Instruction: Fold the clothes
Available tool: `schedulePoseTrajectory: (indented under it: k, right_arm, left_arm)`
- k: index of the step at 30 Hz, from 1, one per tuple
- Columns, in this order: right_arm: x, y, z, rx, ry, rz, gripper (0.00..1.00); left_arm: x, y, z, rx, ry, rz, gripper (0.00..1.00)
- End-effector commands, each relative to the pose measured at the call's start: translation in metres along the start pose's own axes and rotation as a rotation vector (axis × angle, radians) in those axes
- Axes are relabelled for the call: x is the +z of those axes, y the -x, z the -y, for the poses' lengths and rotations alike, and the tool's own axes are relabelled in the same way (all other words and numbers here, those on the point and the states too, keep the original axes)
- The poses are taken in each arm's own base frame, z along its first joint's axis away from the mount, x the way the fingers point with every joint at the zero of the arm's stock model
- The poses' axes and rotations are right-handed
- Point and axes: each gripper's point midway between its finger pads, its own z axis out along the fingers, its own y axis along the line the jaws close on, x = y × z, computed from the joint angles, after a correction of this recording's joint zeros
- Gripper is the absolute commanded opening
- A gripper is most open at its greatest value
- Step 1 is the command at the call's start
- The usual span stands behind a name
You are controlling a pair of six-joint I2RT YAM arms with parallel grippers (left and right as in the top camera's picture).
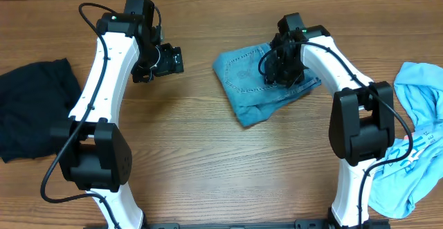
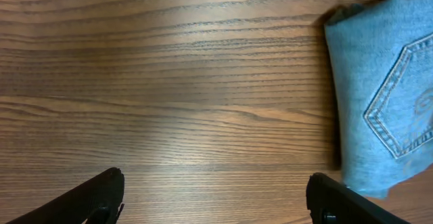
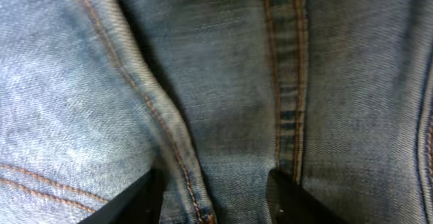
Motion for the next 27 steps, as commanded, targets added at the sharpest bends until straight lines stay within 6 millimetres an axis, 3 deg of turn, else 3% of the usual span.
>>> schedulePoseTrajectory:
  k: [1,3,7,11,14,19,24,27]
  right_arm:
    - [0.022,-0.013,-0.013,-0.260,-0.128,-0.062,0.55]
    - [0.025,-0.023,-0.038,-0.357,-0.118,-0.086,0.55]
    - [0.033,-0.064,-0.107,-0.569,-0.116,-0.151,0.55]
    - [0.034,-0.098,-0.152,-0.698,-0.114,-0.188,0.53]
    - [0.025,-0.112,-0.171,-0.749,-0.108,-0.185,0.53]
    - [-0.009,-0.111,-0.183,-0.755,-0.087,-0.112,0.53]
    - [-0.080,-0.105,-0.202,-0.767,-0.005,0.061,0.53]
    - [-0.122,-0.093,-0.193,-0.647,-0.021,0.184,0.54]
  left_arm:
    - [-0.008,0.000,0.003,0.028,0.006,0.024,0.89]
    - [-0.008,0.000,0.003,0.028,0.006,0.023,0.89]
    - [-0.008,0.002,-0.003,0.030,0.039,0.032,0.91]
    - [-0.009,0.004,-0.009,0.029,0.072,0.042,0.93]
    - [-0.009,0.005,-0.013,0.029,0.098,0.049,0.94]
    - [-0.010,0.010,-0.017,0.031,0.123,0.073,0.96]
    - [-0.010,0.017,-0.014,0.098,0.113,0.096,0.97]
    - [-0.009,0.015,0.007,0.301,-0.004,0.082,0.98]
